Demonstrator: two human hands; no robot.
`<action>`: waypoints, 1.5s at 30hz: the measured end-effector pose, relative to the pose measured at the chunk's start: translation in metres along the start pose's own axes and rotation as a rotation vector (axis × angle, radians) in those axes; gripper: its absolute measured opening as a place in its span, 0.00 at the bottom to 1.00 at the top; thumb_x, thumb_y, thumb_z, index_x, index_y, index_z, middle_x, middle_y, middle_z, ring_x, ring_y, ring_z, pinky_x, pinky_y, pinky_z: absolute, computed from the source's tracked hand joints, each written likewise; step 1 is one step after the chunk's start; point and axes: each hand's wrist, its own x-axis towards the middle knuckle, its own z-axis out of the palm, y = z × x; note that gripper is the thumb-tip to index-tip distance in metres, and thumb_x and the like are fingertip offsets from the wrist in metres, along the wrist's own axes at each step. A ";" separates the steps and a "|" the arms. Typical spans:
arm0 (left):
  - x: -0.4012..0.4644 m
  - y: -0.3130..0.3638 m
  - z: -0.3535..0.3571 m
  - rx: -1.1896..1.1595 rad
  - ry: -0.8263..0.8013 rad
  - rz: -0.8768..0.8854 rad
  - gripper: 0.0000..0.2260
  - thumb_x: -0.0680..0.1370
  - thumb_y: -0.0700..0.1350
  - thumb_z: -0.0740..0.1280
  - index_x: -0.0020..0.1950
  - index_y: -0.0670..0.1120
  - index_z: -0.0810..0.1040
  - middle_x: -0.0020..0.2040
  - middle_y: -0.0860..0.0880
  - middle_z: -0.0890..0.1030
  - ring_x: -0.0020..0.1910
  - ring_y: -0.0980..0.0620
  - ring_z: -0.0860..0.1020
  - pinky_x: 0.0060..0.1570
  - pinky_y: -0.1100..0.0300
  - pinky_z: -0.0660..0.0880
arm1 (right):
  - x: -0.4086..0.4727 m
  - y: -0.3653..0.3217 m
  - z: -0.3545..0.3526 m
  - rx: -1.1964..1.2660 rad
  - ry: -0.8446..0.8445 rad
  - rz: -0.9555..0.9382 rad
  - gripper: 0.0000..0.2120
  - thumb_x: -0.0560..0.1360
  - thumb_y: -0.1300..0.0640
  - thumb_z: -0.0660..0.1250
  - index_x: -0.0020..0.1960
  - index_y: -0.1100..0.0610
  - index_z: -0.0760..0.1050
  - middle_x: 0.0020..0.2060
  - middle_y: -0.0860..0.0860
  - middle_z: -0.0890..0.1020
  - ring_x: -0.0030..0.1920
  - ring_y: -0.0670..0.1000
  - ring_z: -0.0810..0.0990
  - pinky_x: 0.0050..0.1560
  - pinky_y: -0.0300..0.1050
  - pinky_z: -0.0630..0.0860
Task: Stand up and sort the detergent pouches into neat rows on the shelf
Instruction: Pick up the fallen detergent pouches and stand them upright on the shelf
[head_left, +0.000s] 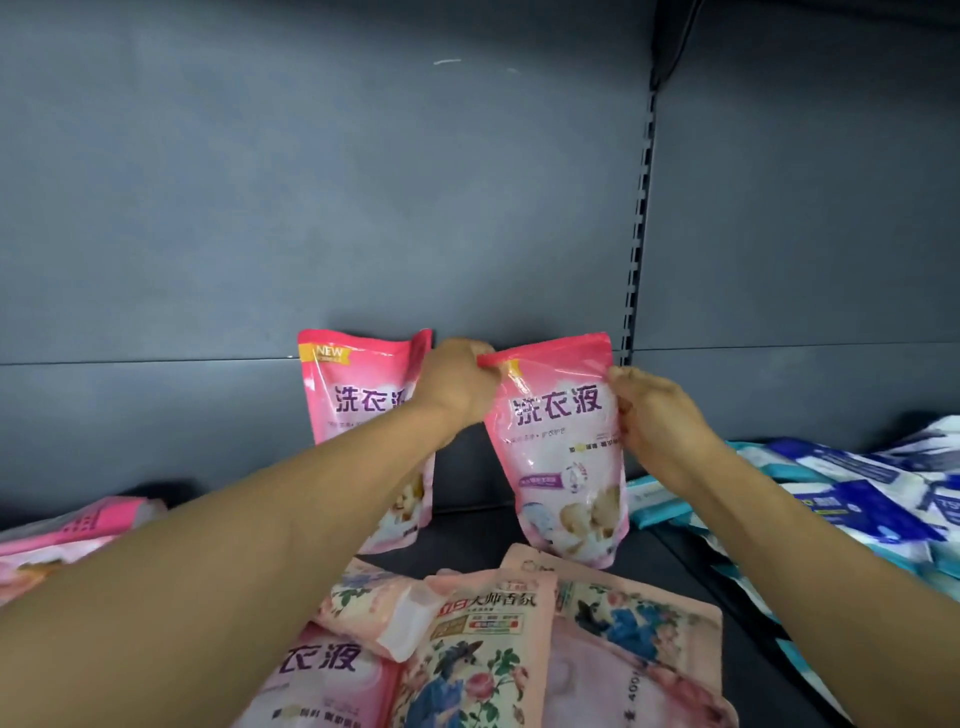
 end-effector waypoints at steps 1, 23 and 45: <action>0.002 0.004 -0.001 -0.053 -0.012 -0.006 0.11 0.78 0.40 0.64 0.35 0.46 0.74 0.34 0.44 0.74 0.35 0.49 0.72 0.40 0.57 0.76 | 0.001 -0.001 -0.004 0.056 -0.012 0.031 0.09 0.80 0.58 0.58 0.44 0.58 0.74 0.38 0.53 0.81 0.38 0.52 0.78 0.42 0.44 0.75; -0.047 -0.055 -0.067 0.151 0.696 0.102 0.25 0.68 0.38 0.73 0.59 0.40 0.66 0.59 0.42 0.68 0.60 0.43 0.68 0.58 0.49 0.68 | 0.015 0.012 0.042 -0.007 0.253 0.051 0.09 0.74 0.66 0.66 0.39 0.55 0.74 0.39 0.51 0.81 0.39 0.52 0.80 0.43 0.52 0.79; -0.010 -0.085 -0.036 -0.673 0.217 -0.525 0.12 0.69 0.37 0.75 0.49 0.43 0.77 0.52 0.42 0.82 0.45 0.43 0.81 0.48 0.49 0.78 | 0.018 0.022 0.030 -0.309 0.225 0.028 0.10 0.76 0.61 0.66 0.56 0.59 0.71 0.54 0.55 0.80 0.53 0.55 0.79 0.57 0.52 0.77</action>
